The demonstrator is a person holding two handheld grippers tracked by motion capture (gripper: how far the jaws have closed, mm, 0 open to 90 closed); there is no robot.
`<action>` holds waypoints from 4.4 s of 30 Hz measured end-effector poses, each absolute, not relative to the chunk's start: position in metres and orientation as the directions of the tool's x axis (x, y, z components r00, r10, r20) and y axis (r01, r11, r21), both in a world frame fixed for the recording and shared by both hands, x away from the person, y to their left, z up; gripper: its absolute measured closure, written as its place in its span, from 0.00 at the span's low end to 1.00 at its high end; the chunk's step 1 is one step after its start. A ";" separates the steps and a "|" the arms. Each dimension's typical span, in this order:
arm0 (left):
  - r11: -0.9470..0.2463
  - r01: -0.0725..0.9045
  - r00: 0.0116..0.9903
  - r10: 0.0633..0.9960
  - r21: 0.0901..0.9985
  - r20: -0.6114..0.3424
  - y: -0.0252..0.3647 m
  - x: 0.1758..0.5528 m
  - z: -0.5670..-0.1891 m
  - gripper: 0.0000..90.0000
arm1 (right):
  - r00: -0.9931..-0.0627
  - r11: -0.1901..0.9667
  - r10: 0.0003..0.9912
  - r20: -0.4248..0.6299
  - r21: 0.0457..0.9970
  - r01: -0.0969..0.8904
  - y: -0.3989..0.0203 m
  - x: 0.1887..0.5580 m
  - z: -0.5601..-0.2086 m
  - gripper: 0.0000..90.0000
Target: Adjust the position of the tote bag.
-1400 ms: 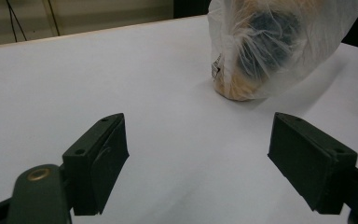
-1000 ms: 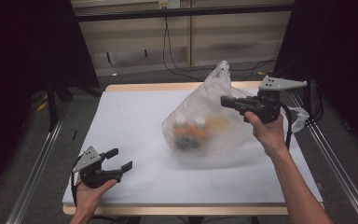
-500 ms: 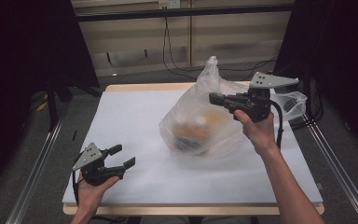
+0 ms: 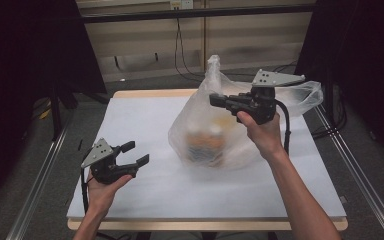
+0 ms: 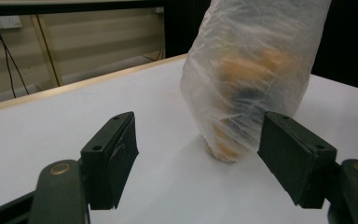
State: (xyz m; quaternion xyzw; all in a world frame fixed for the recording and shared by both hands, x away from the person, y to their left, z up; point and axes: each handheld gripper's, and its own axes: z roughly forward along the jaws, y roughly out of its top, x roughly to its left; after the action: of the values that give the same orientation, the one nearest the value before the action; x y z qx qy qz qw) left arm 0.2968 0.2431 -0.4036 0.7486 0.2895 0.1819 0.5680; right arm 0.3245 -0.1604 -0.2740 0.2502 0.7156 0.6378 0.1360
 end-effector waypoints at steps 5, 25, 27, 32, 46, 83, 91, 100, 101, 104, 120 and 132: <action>-0.177 0.207 0.770 0.636 0.962 -0.049 0.238 0.302 -0.395 0.33 | -0.850 0.049 0.512 0.124 0.984 0.173 -0.151 0.324 -0.267 1.00; -0.110 0.126 0.788 0.615 0.986 -0.032 0.237 0.319 -0.347 0.45 | -0.897 0.108 0.430 0.100 0.981 0.161 -0.094 0.327 -0.273 1.00; -0.112 0.112 0.785 0.619 0.987 -0.019 0.238 0.320 -0.338 0.45 | -0.901 0.115 0.424 0.096 0.981 0.158 -0.090 0.327 -0.274 1.00; -0.077 0.082 0.795 0.607 0.994 -0.019 0.238 0.323 -0.316 0.50 | -0.903 0.127 0.418 0.096 0.979 0.163 -0.083 0.327 -0.278 1.00; -0.061 0.006 0.842 0.539 0.998 0.028 0.198 0.331 -0.256 0.30 | -0.901 0.152 0.422 0.103 0.972 0.182 -0.080 0.330 -0.294 0.98; -0.051 0.110 0.870 0.489 0.993 -0.071 0.184 0.349 -0.292 0.92 | -0.832 0.175 0.552 0.050 0.969 0.174 -0.136 0.300 -0.309 0.62; -0.041 0.115 0.856 0.511 0.993 -0.077 0.199 0.347 -0.301 0.92 | -0.765 0.119 0.640 0.070 0.975 0.189 -0.181 0.298 -0.303 0.62; -0.003 0.122 0.845 0.526 0.993 -0.102 0.214 0.346 -0.303 0.92 | -0.694 0.063 0.714 0.089 0.980 0.190 -0.216 0.295 -0.294 0.64; -0.011 0.115 0.843 0.530 0.993 -0.092 0.216 0.346 -0.303 0.92 | -0.689 0.063 0.720 0.087 0.980 0.189 -0.219 0.294 -0.293 0.63; -0.022 0.111 0.837 0.541 0.994 -0.081 0.219 0.344 -0.301 0.92 | -0.662 0.042 0.743 0.093 0.982 0.186 -0.233 0.290 -0.291 0.61; -0.011 0.102 0.833 0.548 0.995 -0.079 0.232 0.339 -0.296 0.92 | -0.559 0.029 0.826 0.078 0.983 0.179 -0.277 0.284 -0.269 0.42; -0.019 0.084 0.830 0.554 0.996 -0.060 0.237 0.340 -0.289 0.92 | -0.554 0.035 0.829 0.077 0.981 0.188 -0.273 0.309 -0.244 0.30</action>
State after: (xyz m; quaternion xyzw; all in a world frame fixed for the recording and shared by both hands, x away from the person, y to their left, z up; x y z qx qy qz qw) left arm 0.3396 0.2371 -0.2894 0.6912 0.2309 0.1776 0.6614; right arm 0.3093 -0.2734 -0.2440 0.3830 0.6642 0.5795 0.2764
